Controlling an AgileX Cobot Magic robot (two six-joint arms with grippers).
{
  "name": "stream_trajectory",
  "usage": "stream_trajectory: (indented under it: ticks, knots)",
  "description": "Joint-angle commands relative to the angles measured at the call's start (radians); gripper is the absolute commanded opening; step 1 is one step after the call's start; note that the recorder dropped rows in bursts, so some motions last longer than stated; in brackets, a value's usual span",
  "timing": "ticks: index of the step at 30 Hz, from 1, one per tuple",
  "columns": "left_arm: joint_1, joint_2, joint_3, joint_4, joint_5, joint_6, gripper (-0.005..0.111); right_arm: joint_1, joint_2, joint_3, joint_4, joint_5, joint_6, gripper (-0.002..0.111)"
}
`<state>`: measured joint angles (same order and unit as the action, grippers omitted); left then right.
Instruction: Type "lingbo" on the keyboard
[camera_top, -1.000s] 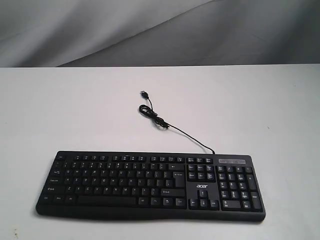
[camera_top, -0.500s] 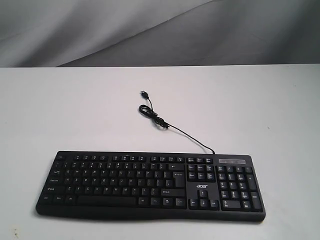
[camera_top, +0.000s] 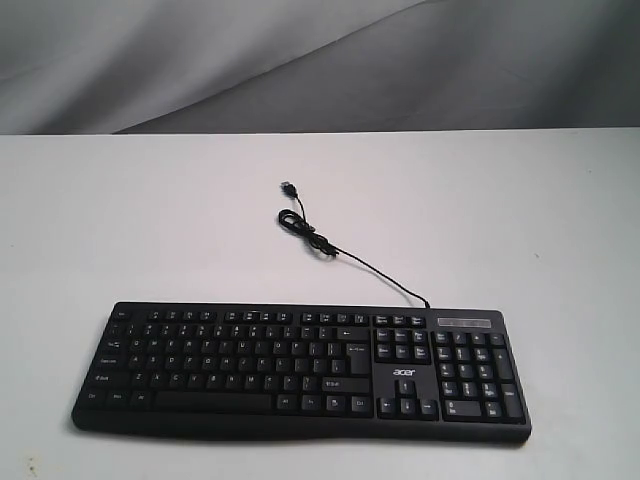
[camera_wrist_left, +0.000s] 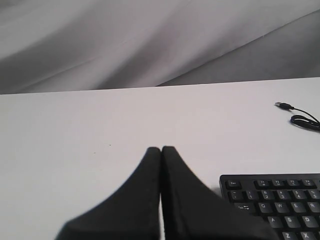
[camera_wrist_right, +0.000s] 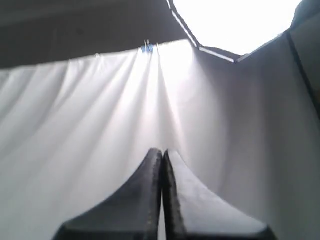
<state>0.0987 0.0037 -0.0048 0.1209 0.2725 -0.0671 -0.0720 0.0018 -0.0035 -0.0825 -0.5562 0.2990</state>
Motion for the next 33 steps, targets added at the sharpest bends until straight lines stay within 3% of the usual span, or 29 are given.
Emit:
stream_trajectory:
  ticks: [1, 6, 14, 17, 19, 20, 23, 27, 29, 30, 33]
  knots:
    - [0.001, -0.004, 0.005, -0.004, -0.005, -0.002, 0.001, -0.009, 0.062, -0.102, 0.001, 0.064, 0.134, 0.0]
    - [0.001, -0.004, 0.005, -0.004, -0.005, -0.002, 0.001, -0.009, 0.381, -0.343, -0.065, 0.296, 0.144, 0.0]
    - [0.001, -0.004, 0.005, -0.004, -0.005, -0.002, 0.001, -0.007, 0.98, -0.875, -0.184, 0.765, 0.07, 0.0]
    - [0.001, -0.004, 0.005, -0.004, -0.005, -0.002, 0.001, -0.007, 1.17, -1.046, -0.18, 0.941, -0.028, 0.0]
    - [0.001, -0.004, 0.005, -0.004, -0.005, -0.002, 0.001, -0.005, 1.327, -1.203, -0.167, 1.157, -0.102, 0.0]
    - [0.001, -0.004, 0.005, -0.004, -0.005, -0.002, 0.001, 0.011, 1.429, -1.295, -0.106, 1.324, -0.213, 0.0]
    - [0.001, -0.004, 0.005, -0.004, -0.005, -0.002, 0.001, 0.055, 1.559, -1.368, 0.07, 1.455, -0.432, 0.0]
    - [0.001, -0.004, 0.005, -0.004, -0.005, -0.002, 0.001, 0.278, 1.794, -1.376, 0.506, 1.42, -1.039, 0.0]
    - [0.001, -0.004, 0.005, -0.004, -0.005, -0.002, 0.001, 0.386, 1.868, -1.376, 0.553, 1.346, -1.18, 0.0]
    - [0.001, -0.004, 0.005, -0.004, -0.005, -0.002, 0.001, 0.495, 1.913, -1.376, 0.588, 1.285, -1.257, 0.0]
    - [0.001, -0.004, 0.005, -0.004, -0.005, -0.002, 0.001, 0.683, 1.96, -1.376, 0.64, 1.232, -1.355, 0.0]
